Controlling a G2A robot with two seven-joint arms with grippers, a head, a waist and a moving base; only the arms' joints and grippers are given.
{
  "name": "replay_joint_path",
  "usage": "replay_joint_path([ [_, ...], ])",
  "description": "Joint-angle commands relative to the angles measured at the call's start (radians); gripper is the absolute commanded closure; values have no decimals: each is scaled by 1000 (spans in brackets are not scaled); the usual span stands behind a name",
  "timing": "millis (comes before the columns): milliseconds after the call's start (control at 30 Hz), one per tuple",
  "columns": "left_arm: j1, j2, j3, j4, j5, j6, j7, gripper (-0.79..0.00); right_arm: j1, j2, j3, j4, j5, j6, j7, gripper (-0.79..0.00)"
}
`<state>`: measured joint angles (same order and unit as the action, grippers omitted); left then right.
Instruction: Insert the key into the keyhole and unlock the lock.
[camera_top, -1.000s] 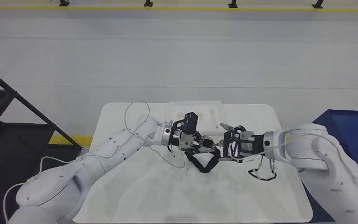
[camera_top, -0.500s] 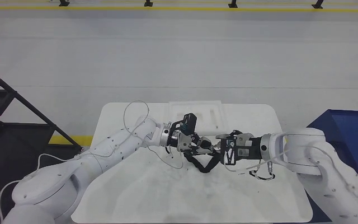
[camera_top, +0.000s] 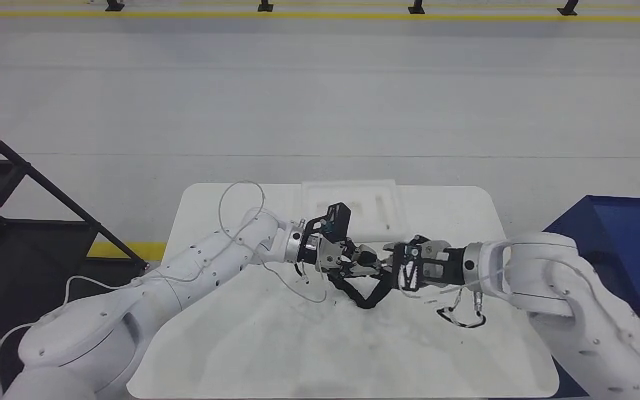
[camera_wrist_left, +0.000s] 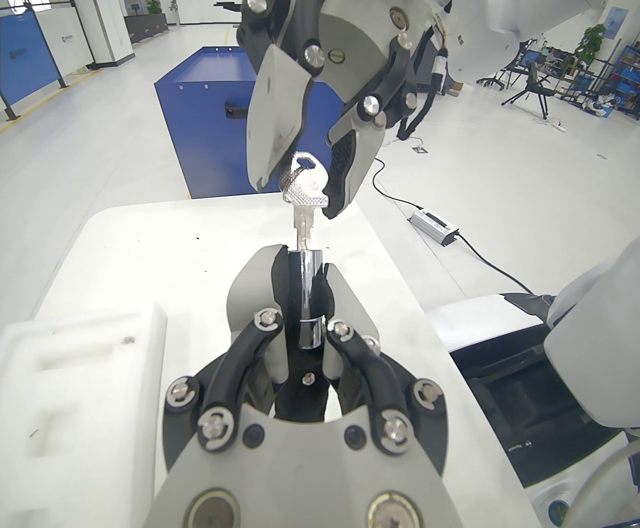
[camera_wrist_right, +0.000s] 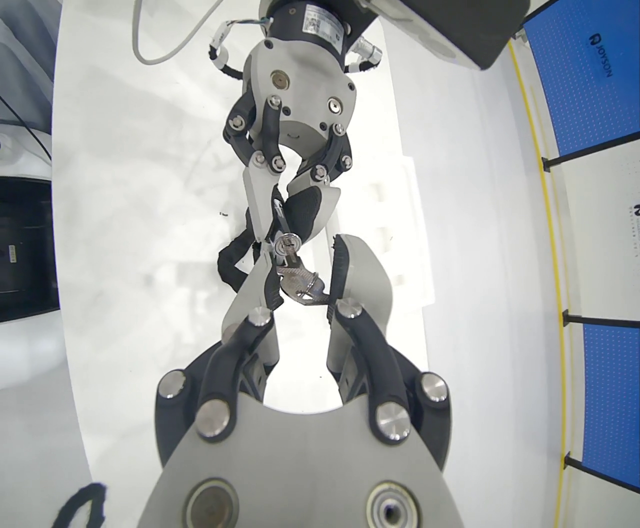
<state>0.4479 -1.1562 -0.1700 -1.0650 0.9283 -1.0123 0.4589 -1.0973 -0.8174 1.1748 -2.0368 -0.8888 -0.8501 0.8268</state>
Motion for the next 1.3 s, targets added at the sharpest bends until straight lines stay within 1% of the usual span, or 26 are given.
replay_joint_path([
  [0,0,0,0,-1,0,0,1,0,3,1,-2,-1,41,31,29,0],
  [300,1,-2,0,-7,4,0,-1,0,19,1,-15,-24,201,201,157,0],
  [467,1,-4,0,-7,6,0,-1,0,27,0,-22,-29,258,295,202,0],
  [633,-1,-6,0,-3,11,0,-1,0,34,-2,-23,-21,298,363,225,0],
  [667,-1,-7,0,0,13,0,-1,0,35,-2,-23,-20,306,373,229,-52],
  [700,-1,-7,0,3,14,0,-2,0,37,-2,-22,-18,313,384,233,-366],
  [733,-2,-8,0,5,16,0,-2,0,38,-3,-21,-15,322,395,235,-785],
  [867,-9,-8,0,22,28,0,0,0,44,-4,-15,-4,345,422,230,-785],
  [1000,-13,-7,0,52,48,0,-16,0,40,-3,-4,10,358,428,216,-785],
  [1200,-6,-8,-6,118,86,1,-91,0,20,0,15,31,372,410,196,-785],
  [1267,4,-10,-15,130,94,16,-114,0,12,1,20,39,380,401,188,-785],
])
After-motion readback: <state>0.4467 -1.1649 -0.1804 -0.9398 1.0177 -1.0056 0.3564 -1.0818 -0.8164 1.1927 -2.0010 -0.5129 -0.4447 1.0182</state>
